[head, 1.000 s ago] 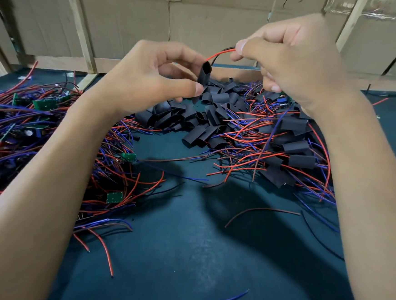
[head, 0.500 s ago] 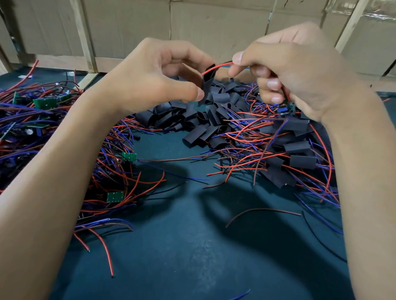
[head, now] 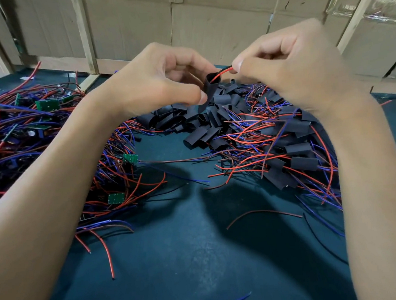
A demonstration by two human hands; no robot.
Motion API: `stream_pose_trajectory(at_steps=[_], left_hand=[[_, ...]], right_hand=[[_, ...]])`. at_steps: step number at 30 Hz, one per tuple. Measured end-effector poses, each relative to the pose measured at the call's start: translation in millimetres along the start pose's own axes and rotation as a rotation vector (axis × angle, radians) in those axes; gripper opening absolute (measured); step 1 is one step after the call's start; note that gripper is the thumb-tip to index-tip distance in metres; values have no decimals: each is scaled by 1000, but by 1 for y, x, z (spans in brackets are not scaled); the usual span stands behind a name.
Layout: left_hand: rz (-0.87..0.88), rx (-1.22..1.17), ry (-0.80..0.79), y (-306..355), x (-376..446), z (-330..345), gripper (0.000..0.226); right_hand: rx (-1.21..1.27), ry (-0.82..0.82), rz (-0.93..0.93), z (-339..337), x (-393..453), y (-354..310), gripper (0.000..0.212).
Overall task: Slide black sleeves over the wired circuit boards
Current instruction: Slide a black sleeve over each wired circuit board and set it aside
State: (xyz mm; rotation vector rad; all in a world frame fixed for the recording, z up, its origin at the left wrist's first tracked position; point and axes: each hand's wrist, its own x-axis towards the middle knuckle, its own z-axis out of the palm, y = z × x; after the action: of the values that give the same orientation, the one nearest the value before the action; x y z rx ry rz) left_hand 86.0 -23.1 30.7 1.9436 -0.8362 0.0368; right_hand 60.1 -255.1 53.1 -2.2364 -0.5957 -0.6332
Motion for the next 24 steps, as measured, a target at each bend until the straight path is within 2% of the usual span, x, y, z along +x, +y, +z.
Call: stream_pose_trajectory(at_steps=[5, 10, 13, 16, 17, 20, 24], left_hand=[[25, 175, 95, -4, 3, 7, 20], [46, 273, 191, -4, 1, 3, 14], [41, 289, 238, -6, 1, -5, 16], [39, 341, 307, -14, 0, -17, 18], [34, 356, 328, -17, -2, -22, 18], [17, 439, 353, -24, -5, -35, 20], [38, 585, 302, -25, -6, -36, 23]], right_hand=[[-103, -96, -9, 18, 2, 1, 13], [105, -192, 208, 27, 3, 10, 13], [138, -364, 324, 26, 0, 23, 2], [138, -497, 434, 24, -7, 35, 7], [164, -492, 462, 23, -8, 37, 4], [322, -370, 512, 17, -6, 43, 19], [578, -187, 485, 8, 1, 43, 22]])
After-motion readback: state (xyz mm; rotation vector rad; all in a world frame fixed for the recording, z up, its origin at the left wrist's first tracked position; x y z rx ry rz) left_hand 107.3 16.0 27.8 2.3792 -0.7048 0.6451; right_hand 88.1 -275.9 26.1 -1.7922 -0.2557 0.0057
